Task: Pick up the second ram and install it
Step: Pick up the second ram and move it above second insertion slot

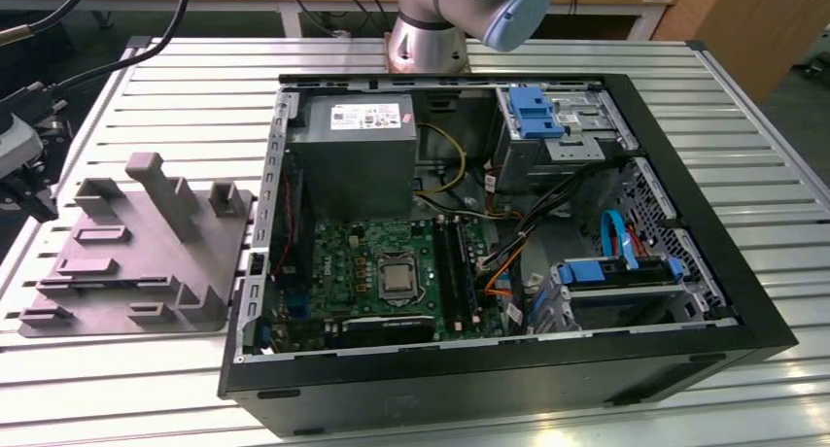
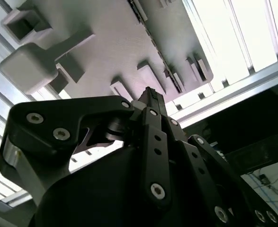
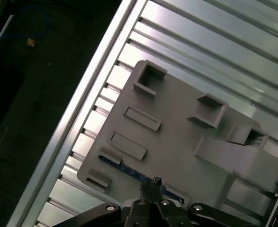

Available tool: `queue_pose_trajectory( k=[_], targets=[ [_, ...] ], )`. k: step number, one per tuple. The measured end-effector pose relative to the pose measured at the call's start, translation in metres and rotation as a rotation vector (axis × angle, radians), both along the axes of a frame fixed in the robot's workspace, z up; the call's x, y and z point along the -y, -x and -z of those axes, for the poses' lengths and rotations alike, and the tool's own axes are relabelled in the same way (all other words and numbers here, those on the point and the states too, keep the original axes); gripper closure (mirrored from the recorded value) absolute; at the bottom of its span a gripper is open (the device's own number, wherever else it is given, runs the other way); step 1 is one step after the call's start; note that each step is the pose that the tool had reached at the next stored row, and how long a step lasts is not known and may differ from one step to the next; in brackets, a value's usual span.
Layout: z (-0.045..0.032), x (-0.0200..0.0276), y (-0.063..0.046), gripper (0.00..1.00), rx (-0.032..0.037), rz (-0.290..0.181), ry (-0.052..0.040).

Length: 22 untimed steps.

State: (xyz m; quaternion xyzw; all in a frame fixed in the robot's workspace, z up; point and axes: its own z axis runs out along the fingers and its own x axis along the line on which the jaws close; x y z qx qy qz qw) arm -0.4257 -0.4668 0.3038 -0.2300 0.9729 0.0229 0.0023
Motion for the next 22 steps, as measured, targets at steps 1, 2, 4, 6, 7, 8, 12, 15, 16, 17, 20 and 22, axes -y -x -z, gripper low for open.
queue_pose_trajectory(
  k=[1, 2, 4, 6, 7, 8, 12, 15, 16, 17, 20, 22],
  targets=[
    [0.0001, 0.0000, 0.0000, 0.90, 0.0000, -0.018, 0.0000],
    [0.0002, 0.0000, 0.0000, 0.90, 0.0000, -0.036, 0.0000],
    [0.0005, 0.0000, 0.0000, 0.90, 0.0000, -0.072, 0.0000],
    [0.0008, 0.0000, 0.0000, 0.90, 0.0000, -0.109, -0.0001],
    [0.0010, 0.0000, 0.0000, 0.90, 0.0000, -0.128, 0.0000],
    [0.0011, 0.0000, 0.0000, 0.90, 0.0001, -0.145, -0.0001],
    [0.0017, 0.0000, 0.0000, 0.90, 0.0000, -0.219, 0.0000],
    [0.0022, 0.0000, 0.0000, 0.90, 0.0000, -0.273, 0.0000],
    [0.0024, 0.0000, 0.0000, 0.90, 0.0000, -0.291, 0.0000],
    [0.0025, 0.0000, 0.0000, 0.90, 0.0000, -0.309, 0.0000],
    [0.0030, 0.0000, 0.0000, 0.90, 0.0000, -0.364, 0.0000],
    [0.0033, 0.0000, 0.0000, 0.90, 0.0000, -0.400, 0.0000]
  ],
)
